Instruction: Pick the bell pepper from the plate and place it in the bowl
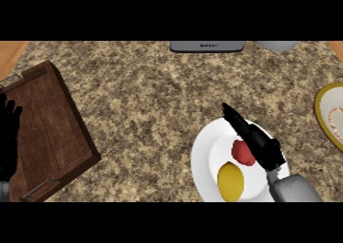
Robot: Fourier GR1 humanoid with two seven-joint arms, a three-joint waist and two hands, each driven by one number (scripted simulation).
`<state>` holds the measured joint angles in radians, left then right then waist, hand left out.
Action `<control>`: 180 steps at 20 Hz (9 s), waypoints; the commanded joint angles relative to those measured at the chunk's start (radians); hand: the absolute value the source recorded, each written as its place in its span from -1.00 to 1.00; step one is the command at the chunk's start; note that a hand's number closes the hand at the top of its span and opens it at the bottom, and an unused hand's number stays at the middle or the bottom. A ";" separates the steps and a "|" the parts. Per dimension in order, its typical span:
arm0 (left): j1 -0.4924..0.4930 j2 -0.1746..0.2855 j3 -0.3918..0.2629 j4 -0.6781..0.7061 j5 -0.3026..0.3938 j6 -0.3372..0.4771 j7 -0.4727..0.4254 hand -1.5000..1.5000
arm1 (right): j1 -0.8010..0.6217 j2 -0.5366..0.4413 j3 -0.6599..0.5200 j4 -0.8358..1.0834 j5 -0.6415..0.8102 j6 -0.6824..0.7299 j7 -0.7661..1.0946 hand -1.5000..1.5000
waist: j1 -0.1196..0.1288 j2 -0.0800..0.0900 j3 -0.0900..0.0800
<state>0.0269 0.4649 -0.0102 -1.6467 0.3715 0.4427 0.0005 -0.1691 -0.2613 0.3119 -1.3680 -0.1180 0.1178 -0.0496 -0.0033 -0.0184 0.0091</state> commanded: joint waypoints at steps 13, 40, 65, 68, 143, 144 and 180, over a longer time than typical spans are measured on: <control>-0.199 0.091 -0.173 0.011 -0.220 -0.051 0.154 0.00 | 0.086 -0.320 -0.457 0.045 -0.145 0.248 -0.539 -1.00 | -0.020 0.017 -0.007; -0.220 -0.066 -0.185 0.086 -0.343 -0.072 0.103 0.00 | -0.082 -0.411 -0.025 -0.441 0.362 0.418 0.247 -1.00 | 0.005 0.018 -0.010; -0.238 -0.144 -0.036 0.029 -0.446 -0.224 0.184 0.00 | -0.177 -0.134 0.009 -0.045 0.801 0.475 0.177 -1.00 | 0.007 0.018 -0.009; -0.288 -0.143 -0.006 0.084 -0.443 -0.260 0.166 0.00 | -0.133 -0.115 0.020 -0.033 0.854 0.424 0.144 -1.00 | 0.004 0.019 -0.009; -0.242 -0.249 0.047 0.080 -0.522 -0.306 0.136 0.00 | -0.219 -0.386 -0.761 0.501 0.850 -0.683 0.246 1.00 | 0.014 0.023 -0.008; -0.230 -0.255 0.011 0.030 -0.539 -0.312 0.167 0.00 | -0.302 -0.356 -0.752 0.641 0.892 -0.762 0.237 1.00 | 0.033 0.027 -0.006; -0.205 -0.232 0.095 0.028 -0.536 -0.342 0.157 0.00 | 0.138 -0.373 -1.193 0.562 0.076 -0.028 -0.473 -1.00 | -0.017 0.013 -0.012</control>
<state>-0.2004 0.2196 0.0678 -1.6177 -0.1678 0.1102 0.1833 -0.1641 -0.6895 -0.8757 -0.6708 0.0056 0.0059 -0.5174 -0.0179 -0.0051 -0.0017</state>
